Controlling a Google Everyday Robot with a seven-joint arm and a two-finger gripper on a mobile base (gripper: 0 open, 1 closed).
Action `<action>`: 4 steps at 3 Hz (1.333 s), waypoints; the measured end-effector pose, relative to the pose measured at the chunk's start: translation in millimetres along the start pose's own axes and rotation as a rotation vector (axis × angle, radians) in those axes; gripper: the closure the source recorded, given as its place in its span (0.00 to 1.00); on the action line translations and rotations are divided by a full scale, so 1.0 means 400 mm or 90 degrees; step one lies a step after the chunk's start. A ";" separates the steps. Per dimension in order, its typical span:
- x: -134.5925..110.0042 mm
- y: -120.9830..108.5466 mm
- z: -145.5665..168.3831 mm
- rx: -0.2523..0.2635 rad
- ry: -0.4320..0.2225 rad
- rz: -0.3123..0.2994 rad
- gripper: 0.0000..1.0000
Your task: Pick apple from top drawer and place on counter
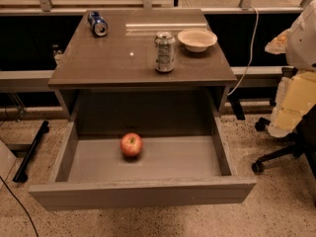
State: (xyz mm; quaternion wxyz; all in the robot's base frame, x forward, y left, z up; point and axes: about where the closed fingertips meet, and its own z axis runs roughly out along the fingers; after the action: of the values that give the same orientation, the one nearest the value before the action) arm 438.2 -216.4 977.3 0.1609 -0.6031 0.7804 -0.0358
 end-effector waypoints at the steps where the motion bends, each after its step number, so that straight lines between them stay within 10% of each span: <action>1: 0.000 0.000 0.000 0.000 0.000 0.000 0.00; 4: -0.118 0.006 0.064 0.002 -0.166 0.020 0.00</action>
Offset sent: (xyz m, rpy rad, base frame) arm 0.0049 0.0235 -0.0093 0.0680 -0.0374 0.0432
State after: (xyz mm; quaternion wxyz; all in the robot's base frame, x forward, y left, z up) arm 453.8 -167.1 962.4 0.2624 -0.5898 0.7624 0.0440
